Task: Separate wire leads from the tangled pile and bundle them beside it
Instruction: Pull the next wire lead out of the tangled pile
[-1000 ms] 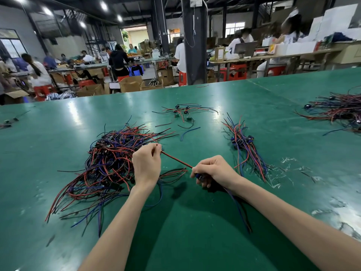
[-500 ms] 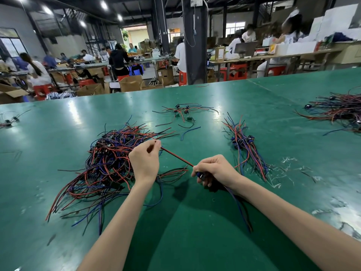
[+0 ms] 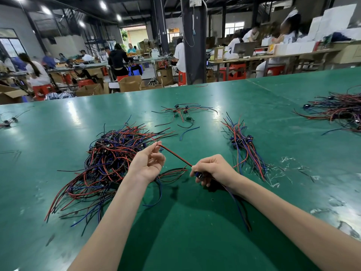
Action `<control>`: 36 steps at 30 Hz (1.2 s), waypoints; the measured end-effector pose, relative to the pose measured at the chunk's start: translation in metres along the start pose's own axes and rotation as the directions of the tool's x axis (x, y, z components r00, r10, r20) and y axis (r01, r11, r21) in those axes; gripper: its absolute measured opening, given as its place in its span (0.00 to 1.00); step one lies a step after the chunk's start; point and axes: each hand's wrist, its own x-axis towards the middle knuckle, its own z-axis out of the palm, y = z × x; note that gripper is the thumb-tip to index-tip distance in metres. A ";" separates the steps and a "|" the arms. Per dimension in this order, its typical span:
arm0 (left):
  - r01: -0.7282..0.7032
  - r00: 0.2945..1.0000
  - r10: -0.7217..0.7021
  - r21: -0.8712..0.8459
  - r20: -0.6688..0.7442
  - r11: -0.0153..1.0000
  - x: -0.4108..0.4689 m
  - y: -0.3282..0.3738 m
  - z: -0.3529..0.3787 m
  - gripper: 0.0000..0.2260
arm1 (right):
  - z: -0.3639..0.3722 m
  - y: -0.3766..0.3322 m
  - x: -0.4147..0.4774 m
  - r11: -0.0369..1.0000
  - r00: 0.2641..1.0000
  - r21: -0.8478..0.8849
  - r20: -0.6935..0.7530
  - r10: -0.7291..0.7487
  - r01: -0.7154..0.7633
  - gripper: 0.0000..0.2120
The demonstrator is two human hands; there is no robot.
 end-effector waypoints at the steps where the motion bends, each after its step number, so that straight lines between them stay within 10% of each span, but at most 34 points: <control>1: 0.018 1.000 -0.018 -0.028 0.011 0.999 -0.001 0.000 0.001 0.10 | 0.000 0.000 0.000 1.000 1.000 -0.003 0.005 0.000 0.000 0.11; 10: 0.044 0.999 -0.045 -0.054 -0.015 0.998 -0.001 0.003 -0.002 0.09 | -0.001 -0.002 -0.002 1.000 0.998 -0.021 0.052 0.019 -0.018 0.10; 20: -0.403 0.877 0.480 0.552 0.005 0.730 0.007 -0.001 -0.010 0.07 | 0.000 -0.003 -0.004 0.999 0.998 -0.024 0.053 0.027 -0.026 0.11; 36: -0.318 0.947 0.267 0.607 0.177 0.728 -0.002 -0.030 -0.001 0.18 | 0.000 -0.001 -0.001 0.998 1.000 0.067 -0.008 0.022 -0.021 0.10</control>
